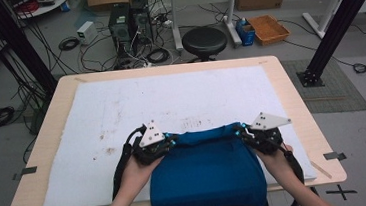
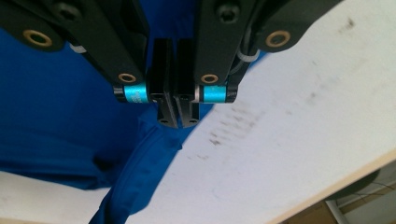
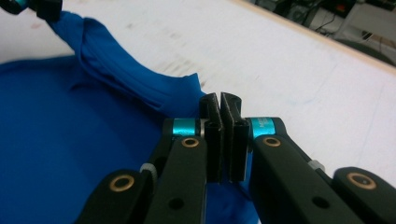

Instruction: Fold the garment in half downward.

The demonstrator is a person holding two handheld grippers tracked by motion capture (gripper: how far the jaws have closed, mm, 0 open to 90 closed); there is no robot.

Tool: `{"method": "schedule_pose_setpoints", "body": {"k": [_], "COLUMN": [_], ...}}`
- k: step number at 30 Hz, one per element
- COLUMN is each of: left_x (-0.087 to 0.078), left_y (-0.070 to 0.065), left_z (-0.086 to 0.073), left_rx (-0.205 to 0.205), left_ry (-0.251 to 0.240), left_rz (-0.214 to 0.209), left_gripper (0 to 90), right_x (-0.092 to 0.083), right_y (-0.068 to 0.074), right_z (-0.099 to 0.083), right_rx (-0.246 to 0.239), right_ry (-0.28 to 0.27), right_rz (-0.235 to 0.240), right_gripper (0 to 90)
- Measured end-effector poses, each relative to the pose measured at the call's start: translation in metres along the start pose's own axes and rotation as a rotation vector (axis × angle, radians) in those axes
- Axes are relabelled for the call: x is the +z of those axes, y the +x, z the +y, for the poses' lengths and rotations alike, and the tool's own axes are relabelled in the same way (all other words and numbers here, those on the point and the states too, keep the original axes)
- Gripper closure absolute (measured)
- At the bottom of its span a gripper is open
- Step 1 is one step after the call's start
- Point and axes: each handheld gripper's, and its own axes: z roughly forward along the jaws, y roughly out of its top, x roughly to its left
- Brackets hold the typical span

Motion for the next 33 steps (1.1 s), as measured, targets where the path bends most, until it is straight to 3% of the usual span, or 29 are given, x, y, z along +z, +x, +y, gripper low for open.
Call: {"method": "schedule_pose_setpoints", "body": {"k": [6,10,14,18,21,26,28,31,33], "left_x": [-0.013,-0.015,-0.013,-0.012,-0.015,-0.016,-0.014,-0.005,0.005], "left_y": [-0.027,-0.043,-0.055,-0.062,-0.062,-0.043,-0.031,-0.010,0.002], "left_z": [-0.017,-0.027,-0.038,-0.047,-0.047,-0.041,-0.037,-0.033,-0.031], "left_rx": [0.050,0.090,0.099,0.087,0.072,-0.006,-0.035,-0.120,-0.156], "left_ry": [0.029,0.069,0.115,0.149,0.140,0.098,0.076,0.047,0.052], "left_rz": [-0.022,-0.047,-0.069,-0.093,-0.081,-0.018,0.022,0.089,0.134], "left_gripper": [87.9,87.7,86.2,75.3,72.1,66.9,66.8,61.9,59.8], "right_x": [-0.025,-0.030,-0.032,-0.035,-0.038,-0.042,-0.039,-0.026,-0.012], "right_y": [0.027,0.041,0.054,0.059,0.057,0.040,0.025,-0.002,-0.015], "right_z": [-0.020,-0.035,-0.048,-0.054,-0.057,-0.047,-0.042,-0.036,-0.034], "right_rx": [-0.047,-0.059,-0.095,-0.139,-0.110,-0.060,-0.001,0.117,0.175], "right_ry": [0.029,0.084,0.146,0.184,0.191,0.132,0.109,0.079,0.091], "right_rz": [0.009,0.038,0.058,0.056,0.071,0.001,-0.035,-0.073,-0.078], "right_gripper": [88.4,88.4,88.1,83.8,80.9,72.0,65.3,57.6,59.5]}}
